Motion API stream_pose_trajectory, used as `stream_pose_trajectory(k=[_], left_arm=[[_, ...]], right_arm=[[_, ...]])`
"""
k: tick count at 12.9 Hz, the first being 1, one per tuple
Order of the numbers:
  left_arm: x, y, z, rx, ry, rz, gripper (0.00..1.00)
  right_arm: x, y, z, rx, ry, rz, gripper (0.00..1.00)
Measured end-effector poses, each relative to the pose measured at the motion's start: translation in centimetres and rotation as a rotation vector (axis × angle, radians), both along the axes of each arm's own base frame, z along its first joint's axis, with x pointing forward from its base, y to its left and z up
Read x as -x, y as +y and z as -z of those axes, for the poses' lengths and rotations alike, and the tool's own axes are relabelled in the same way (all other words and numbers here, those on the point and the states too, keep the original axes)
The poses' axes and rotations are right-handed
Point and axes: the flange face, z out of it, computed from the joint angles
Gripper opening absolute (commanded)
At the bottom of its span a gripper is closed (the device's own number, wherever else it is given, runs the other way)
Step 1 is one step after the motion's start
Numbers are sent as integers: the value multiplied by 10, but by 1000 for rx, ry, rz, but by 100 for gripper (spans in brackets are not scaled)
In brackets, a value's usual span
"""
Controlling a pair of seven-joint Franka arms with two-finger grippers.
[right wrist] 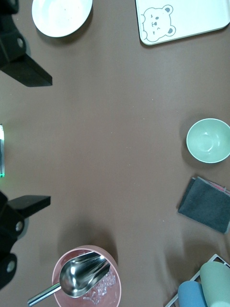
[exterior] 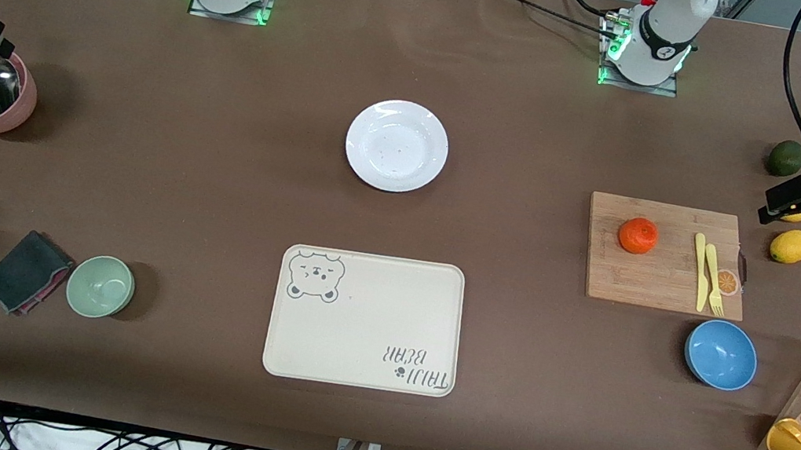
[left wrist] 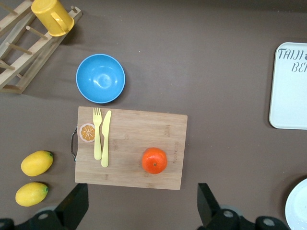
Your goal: Place orange and plate with both arms
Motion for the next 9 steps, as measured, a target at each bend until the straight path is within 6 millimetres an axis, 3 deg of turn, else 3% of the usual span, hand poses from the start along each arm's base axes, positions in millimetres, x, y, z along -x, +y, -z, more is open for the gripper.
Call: stream_pose_trajectory(k=[9], left_arm=[[-1,0,2,-1,1,60,100]], right_arm=[[5,-2,-1,6,19,3,100]])
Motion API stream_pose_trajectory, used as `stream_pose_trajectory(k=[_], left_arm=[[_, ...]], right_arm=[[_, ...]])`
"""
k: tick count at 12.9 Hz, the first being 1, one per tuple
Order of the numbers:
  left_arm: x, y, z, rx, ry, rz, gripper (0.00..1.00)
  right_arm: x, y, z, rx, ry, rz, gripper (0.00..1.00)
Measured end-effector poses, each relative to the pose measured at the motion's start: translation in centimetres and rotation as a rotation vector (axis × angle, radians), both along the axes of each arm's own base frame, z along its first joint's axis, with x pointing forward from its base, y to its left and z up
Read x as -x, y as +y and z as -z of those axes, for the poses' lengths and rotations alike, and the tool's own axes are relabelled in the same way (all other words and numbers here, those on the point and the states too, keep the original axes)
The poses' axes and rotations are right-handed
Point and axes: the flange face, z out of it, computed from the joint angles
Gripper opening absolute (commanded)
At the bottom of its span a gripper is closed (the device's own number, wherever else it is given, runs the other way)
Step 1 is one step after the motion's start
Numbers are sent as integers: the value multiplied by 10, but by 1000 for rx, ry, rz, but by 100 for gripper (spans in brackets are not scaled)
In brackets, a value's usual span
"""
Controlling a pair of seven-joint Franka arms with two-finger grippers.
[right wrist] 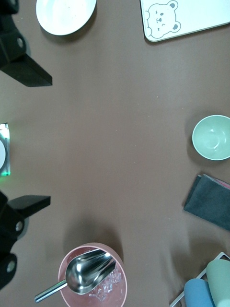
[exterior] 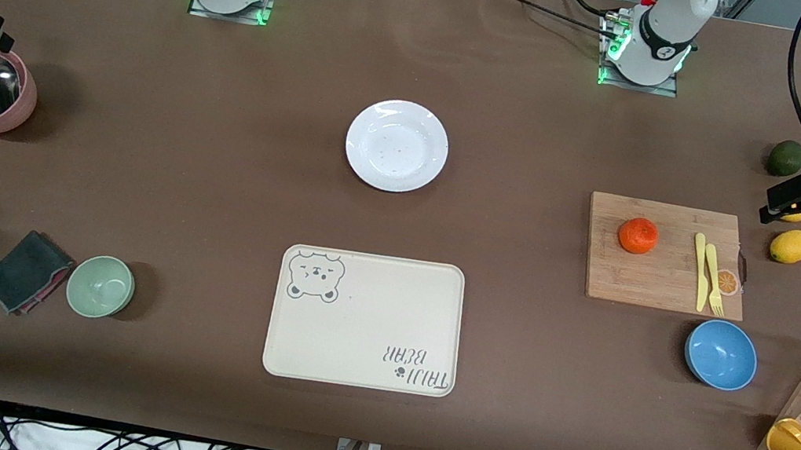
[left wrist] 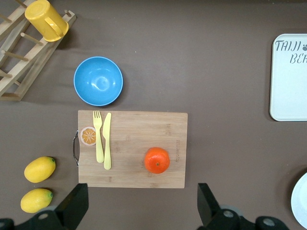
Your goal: Place orange and plate with both arms
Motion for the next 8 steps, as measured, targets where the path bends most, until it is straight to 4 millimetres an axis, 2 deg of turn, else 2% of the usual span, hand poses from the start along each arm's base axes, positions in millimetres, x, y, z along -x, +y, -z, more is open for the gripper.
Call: stream_pose_trajectory(k=[8], left_arm=[[-2,-1,6,0,19,3,100]], right_arm=[[2,1,1,-1,16,-3,100]])
